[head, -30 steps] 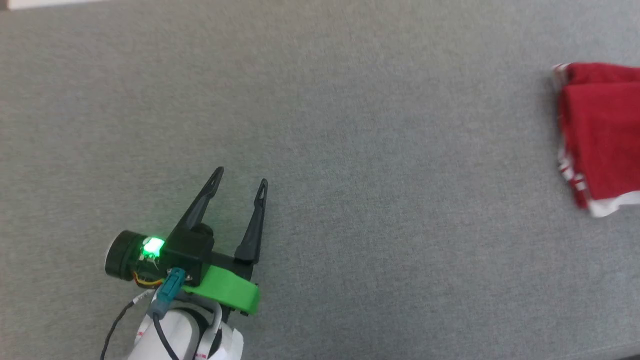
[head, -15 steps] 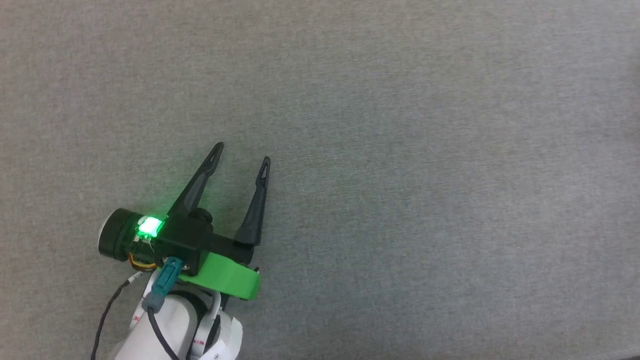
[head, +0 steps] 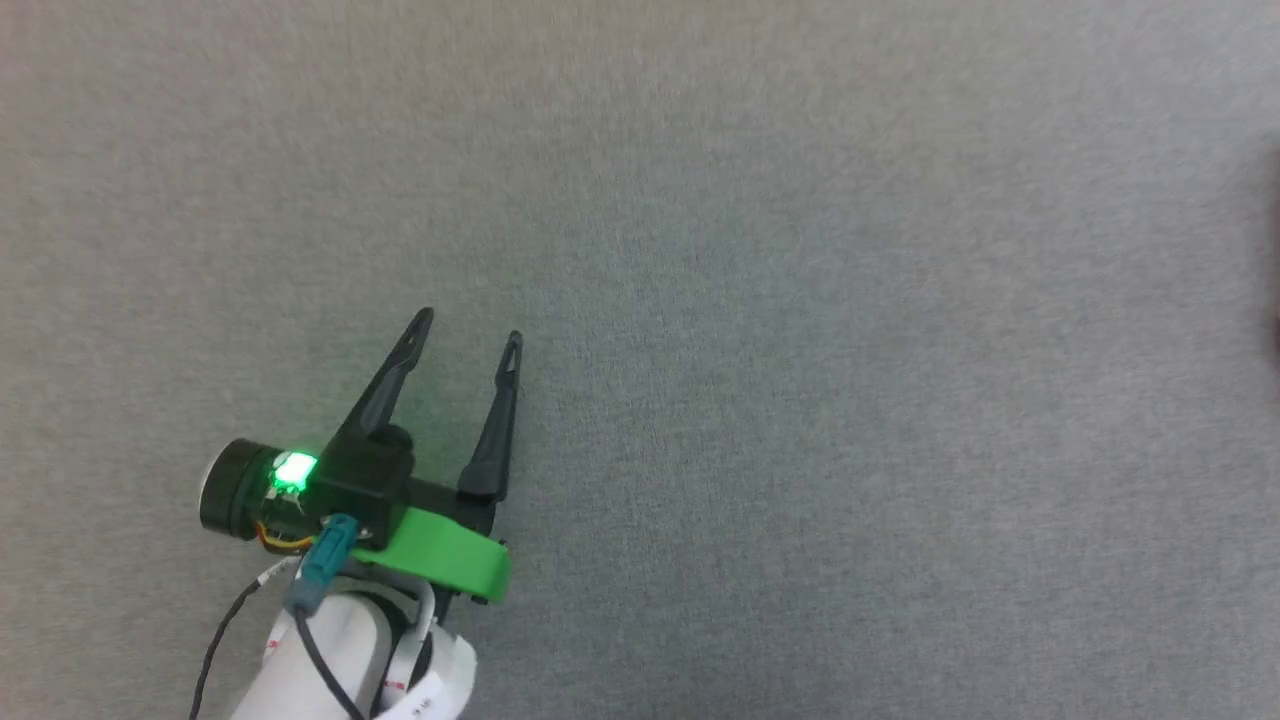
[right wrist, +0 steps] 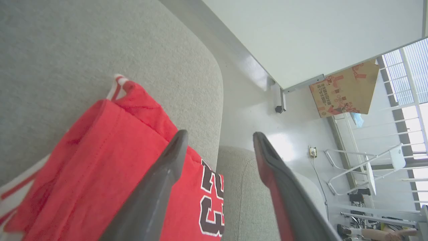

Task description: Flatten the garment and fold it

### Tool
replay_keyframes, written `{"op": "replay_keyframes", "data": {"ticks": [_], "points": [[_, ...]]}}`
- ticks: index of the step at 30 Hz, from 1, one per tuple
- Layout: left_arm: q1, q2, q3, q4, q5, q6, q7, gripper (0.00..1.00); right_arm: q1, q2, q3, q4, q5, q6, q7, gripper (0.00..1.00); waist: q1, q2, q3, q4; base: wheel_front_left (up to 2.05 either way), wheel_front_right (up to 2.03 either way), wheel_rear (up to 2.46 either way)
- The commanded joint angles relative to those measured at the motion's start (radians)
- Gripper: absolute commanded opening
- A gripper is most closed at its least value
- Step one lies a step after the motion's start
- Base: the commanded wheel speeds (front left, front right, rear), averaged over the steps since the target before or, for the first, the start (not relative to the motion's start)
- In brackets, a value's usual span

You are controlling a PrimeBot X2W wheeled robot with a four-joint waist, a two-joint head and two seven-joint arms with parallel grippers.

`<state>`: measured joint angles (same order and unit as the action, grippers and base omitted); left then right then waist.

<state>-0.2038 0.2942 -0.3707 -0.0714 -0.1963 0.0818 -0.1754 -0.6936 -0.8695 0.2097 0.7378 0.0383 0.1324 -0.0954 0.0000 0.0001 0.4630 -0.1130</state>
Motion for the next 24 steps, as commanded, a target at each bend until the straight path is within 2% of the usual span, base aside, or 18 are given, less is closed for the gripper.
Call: {"op": "replay_keyframes", "data": {"ticks": [1, 7, 13, 18, 24], "points": [[0.008, 0.004, 0.007, 0.009, -0.015, 0.004, -0.01, 1.0, -0.024, 0.008, 0.022, -0.026, 0.041, -0.002, -0.013, 1.0, 0.0, -0.0001, -0.115, 0.006, 0.0, 0.0, 0.0], [0.037, 0.038, 0.044, 0.039, -0.041, 0.006, -0.023, 1.0, -0.036, 0.001, 0.172, -0.161, 0.181, -0.002, -0.059, 1.0, 0.0, -0.0001, -0.241, 0.018, 0.0, 0.0, 0.0], [0.072, 0.076, 0.08, 0.047, -0.06, 0.011, -0.028, 1.0, 0.005, 0.038, 0.213, -0.279, 0.327, -0.002, -0.084, 1.0, 0.0, -0.0001, -0.334, 0.042, 0.0, 0.0, 0.0], [0.098, 0.092, 0.092, 0.046, -0.07, 0.019, -0.016, 1.0, 0.096, 0.107, 0.149, -0.353, 0.384, -0.002, -0.103, 1.0, 0.0, -0.0001, -0.377, 0.071, 0.0, 0.0, 0.0], [0.141, 0.101, 0.088, 0.042, -0.075, 0.031, 0.004, 1.0, 0.244, 0.255, 0.013, -0.437, 0.357, -0.002, -0.101, 1.0, 0.0, -0.0001, -0.41, 0.091, 0.0, 0.0, 0.0]]}}
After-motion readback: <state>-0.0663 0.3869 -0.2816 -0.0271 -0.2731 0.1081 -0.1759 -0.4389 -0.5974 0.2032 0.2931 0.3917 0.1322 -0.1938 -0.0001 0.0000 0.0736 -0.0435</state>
